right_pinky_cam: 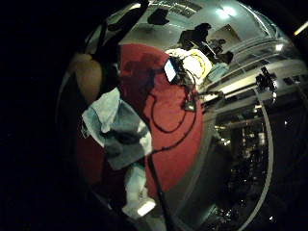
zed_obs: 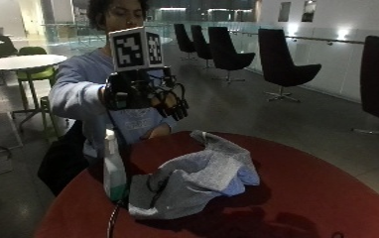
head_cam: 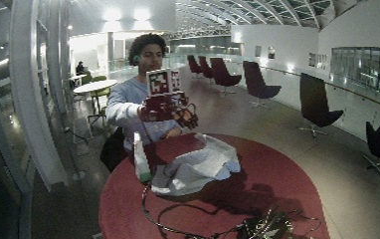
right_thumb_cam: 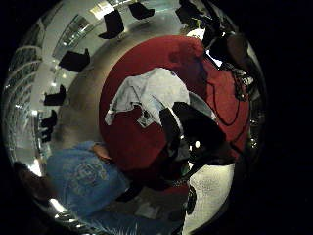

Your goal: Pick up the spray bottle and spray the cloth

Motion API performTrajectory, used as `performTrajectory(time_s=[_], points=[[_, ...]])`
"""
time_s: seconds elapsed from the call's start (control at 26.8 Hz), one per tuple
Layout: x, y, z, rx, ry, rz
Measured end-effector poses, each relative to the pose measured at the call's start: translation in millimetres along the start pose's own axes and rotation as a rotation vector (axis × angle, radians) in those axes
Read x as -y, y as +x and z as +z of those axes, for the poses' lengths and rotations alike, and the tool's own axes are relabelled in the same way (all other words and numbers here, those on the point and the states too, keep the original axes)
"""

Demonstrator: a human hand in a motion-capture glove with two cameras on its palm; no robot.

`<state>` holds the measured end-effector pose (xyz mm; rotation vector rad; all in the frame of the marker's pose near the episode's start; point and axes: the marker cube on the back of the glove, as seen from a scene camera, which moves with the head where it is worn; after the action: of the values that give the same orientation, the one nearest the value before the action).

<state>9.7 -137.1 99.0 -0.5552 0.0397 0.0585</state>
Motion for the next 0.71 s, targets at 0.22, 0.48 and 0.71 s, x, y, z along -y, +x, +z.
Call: performTrajectory(time_s=[0.22,0.48,0.71], points=[[-46.8,42.7,5.8,0.091,-0.001,0.141],[-97.9,89.1,25.8,0.246,0.026,0.281],[-129.0,106.4,50.0,0.357,0.047,0.312]])
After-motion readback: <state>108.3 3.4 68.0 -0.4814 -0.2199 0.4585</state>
